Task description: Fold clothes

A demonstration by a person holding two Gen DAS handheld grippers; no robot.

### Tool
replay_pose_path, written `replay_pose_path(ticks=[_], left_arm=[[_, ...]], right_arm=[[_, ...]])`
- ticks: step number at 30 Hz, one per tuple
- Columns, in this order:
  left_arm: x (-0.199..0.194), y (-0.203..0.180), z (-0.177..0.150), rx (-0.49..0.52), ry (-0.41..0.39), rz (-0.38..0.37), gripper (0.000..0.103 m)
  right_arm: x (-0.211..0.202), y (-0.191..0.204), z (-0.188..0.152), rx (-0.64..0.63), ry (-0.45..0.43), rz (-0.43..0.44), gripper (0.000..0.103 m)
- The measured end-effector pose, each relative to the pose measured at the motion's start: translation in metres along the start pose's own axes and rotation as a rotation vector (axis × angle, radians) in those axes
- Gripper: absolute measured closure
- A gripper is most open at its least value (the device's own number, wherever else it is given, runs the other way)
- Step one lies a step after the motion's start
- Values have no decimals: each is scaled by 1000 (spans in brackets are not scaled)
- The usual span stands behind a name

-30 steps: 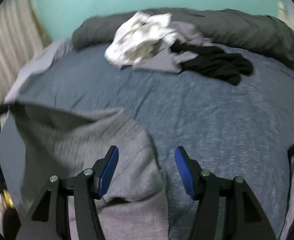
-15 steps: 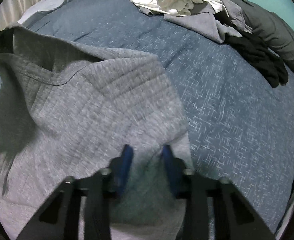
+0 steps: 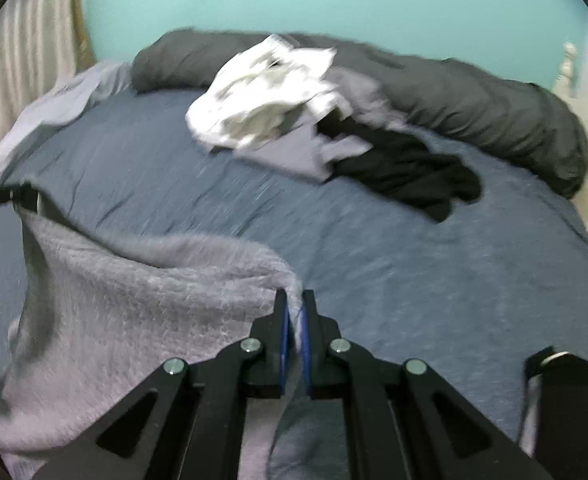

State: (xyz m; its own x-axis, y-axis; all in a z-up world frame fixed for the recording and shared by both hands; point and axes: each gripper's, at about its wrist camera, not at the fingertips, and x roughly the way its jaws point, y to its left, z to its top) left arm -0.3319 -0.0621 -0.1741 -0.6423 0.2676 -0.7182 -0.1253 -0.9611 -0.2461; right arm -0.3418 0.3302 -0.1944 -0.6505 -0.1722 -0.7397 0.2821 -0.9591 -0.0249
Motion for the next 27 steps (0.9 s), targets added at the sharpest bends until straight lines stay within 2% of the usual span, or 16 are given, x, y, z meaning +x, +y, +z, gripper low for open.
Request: replay_pose_path(ticks=[5, 7, 10, 12, 13, 14, 16, 22, 25, 27], left_arm=[[6, -9, 36, -37, -40, -23, 97], [21, -14, 47, -53, -19, -44, 96], [51, -21, 53, -60, 22, -74, 94], [74, -21, 49, -80, 85, -108, 93], [83, -18, 44, -99, 106, -116, 87], [90, -13, 39, -113, 123, -111, 67], [95, -3, 29, -119, 135, -115, 41], [89, 26, 2, -81, 148, -88, 37], [82, 45, -5, -105, 149, -88, 37], [81, 52, -14, -71, 174, -97, 37]], right_arm=[[-22, -30, 24, 59, -63, -57, 98], [-22, -40, 33, 78, -77, -78, 98], [-8, -52, 38, 94, -43, -116, 98], [7, -63, 33, 122, -7, -135, 98], [15, -68, 29, 138, 11, -143, 98], [23, -73, 26, 153, 30, -151, 98], [41, -80, 14, 175, 68, -155, 98], [79, -90, -29, 222, 166, -134, 98], [88, -95, -41, 259, 189, -144, 98], [89, -97, -45, 272, 191, -141, 98]])
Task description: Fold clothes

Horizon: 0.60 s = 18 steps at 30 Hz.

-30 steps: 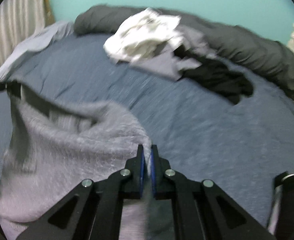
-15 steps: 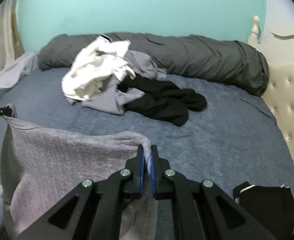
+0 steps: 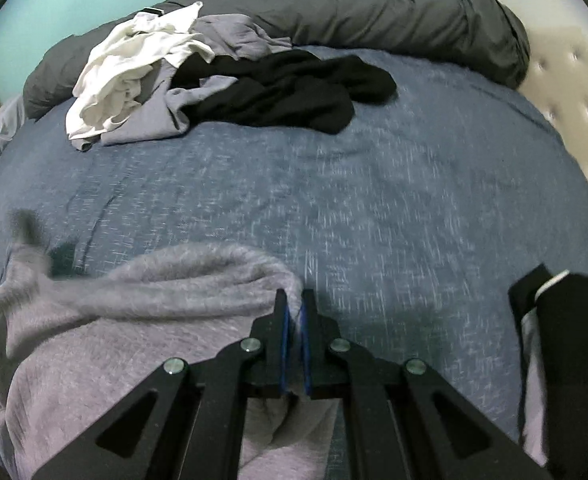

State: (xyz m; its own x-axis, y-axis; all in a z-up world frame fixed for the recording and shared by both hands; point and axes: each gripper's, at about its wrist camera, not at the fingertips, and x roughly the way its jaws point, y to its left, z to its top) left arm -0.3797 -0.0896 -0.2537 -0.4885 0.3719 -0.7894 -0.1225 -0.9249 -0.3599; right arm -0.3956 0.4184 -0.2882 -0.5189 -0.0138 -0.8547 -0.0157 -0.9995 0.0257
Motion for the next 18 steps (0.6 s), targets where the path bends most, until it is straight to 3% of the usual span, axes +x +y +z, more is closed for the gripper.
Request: replay_pose_path(ticks=[8, 15, 16, 17, 18], left_arm=[[12, 7, -57, 107, 142, 3, 37], [37, -6, -81, 129, 186, -36, 37], [40, -9, -84, 143, 184, -32, 43], [41, -10, -86, 148, 186, -36, 62], [44, -11, -88, 152, 188, -38, 73]], right_arm=[[-7, 3, -5, -29, 2, 10, 98], [-10, 7, -11, -37, 16, 18, 98], [-11, 8, -11, -38, 16, 20, 98], [-12, 8, -12, -40, 17, 21, 98], [-12, 9, -13, -42, 18, 21, 98]])
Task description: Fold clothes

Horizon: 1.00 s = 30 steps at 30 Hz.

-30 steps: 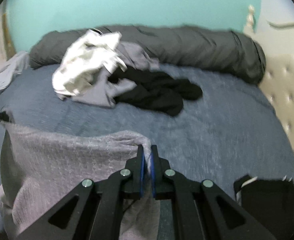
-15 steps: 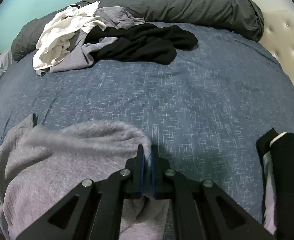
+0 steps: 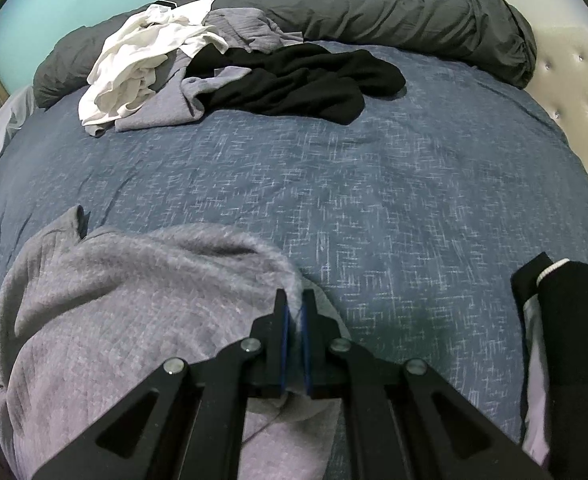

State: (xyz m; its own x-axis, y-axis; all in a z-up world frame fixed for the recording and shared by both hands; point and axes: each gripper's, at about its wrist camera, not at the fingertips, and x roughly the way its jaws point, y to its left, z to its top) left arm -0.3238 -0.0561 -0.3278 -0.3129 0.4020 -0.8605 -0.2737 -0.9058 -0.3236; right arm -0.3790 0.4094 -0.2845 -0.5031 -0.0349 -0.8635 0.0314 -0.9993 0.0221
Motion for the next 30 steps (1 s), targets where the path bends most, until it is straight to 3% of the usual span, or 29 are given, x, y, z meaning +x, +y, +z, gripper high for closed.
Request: replay_pose_path(ticks=[1, 3, 12, 13, 15, 16, 19, 22, 24, 25, 27, 30], left_arm=[[3, -1, -1, 4, 2, -2, 88], [5, -5, -1, 24, -1, 0, 100], [-30, -6, 15, 53, -94, 44, 103], [-29, -7, 19, 41, -100, 46, 100], [-27, -10, 26, 15, -112, 52, 54], [-23, -13, 29, 20, -114, 55, 24], [-10, -23, 39, 38, -117, 66, 23], [5, -21, 42, 41, -84, 74, 40], [13, -18, 41, 41, -59, 78, 64], [17, -17, 40, 41, -47, 80, 89], [19, -19, 38, 65, -39, 97, 95], [2, -17, 39, 69, -92, 125, 97]], right_arm=[[0, 0, -1, -3, 1, 0, 98], [0, 1, -2, -6, 2, 2, 98], [-5, -1, -6, 1, -11, 15, 98], [-5, 0, -6, 3, -11, 15, 98], [-3, 1, -7, 5, -9, 16, 98], [-2, 2, -7, 6, -6, 17, 98], [-1, 5, -9, -5, -4, 22, 98], [-2, 7, -10, -19, -4, 24, 98], [-3, 5, -10, -18, -7, 30, 98], [-3, 4, -11, -16, -10, 33, 98], [-5, 4, -11, -15, -17, 42, 98], [-9, 4, -11, -20, -36, 55, 98]])
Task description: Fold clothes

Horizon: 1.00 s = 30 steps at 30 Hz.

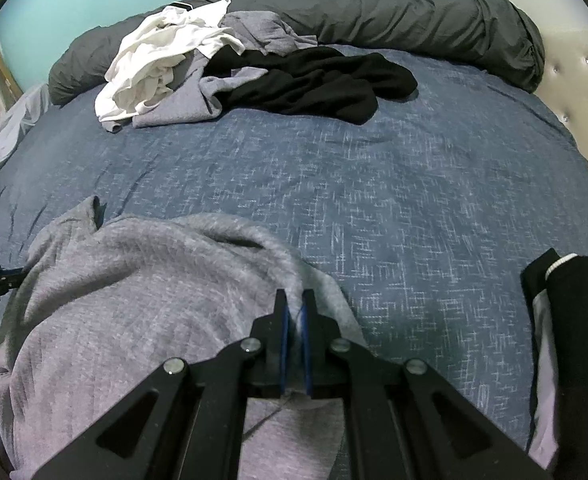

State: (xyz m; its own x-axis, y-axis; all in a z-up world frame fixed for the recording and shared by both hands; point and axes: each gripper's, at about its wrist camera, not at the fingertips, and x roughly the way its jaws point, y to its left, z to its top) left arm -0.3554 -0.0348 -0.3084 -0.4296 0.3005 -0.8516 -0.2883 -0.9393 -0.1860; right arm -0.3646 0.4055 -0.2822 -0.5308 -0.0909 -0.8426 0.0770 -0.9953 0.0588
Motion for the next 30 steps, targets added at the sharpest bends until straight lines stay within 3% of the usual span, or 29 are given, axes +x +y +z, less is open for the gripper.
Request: replay_pose_path(ticks=[9, 16, 19, 21, 25, 28, 30], left_arm=[[-79, 57, 38, -119, -172, 94, 100], [-125, 62, 84, -115, -283, 155, 100], [-136, 59, 98, -92, -310, 191, 100], [-115, 57, 99, -80, -259, 197, 100], [-71, 53, 101, -56, -151, 207, 97], [-43, 61, 83, -106, -91, 192, 95], [-40, 69, 71, -137, -85, 184, 85]], right_arm=[[-43, 1, 32, 21, -161, 7, 98], [-81, 18, 81, -4, -298, -14, 98], [-87, 19, 95, 6, -339, -24, 98], [-89, 20, 103, 9, -358, -31, 98], [-38, 25, 101, -14, -186, -62, 98], [5, 21, 83, 20, -69, -53, 96], [26, 17, 70, 52, -2, -49, 92]])
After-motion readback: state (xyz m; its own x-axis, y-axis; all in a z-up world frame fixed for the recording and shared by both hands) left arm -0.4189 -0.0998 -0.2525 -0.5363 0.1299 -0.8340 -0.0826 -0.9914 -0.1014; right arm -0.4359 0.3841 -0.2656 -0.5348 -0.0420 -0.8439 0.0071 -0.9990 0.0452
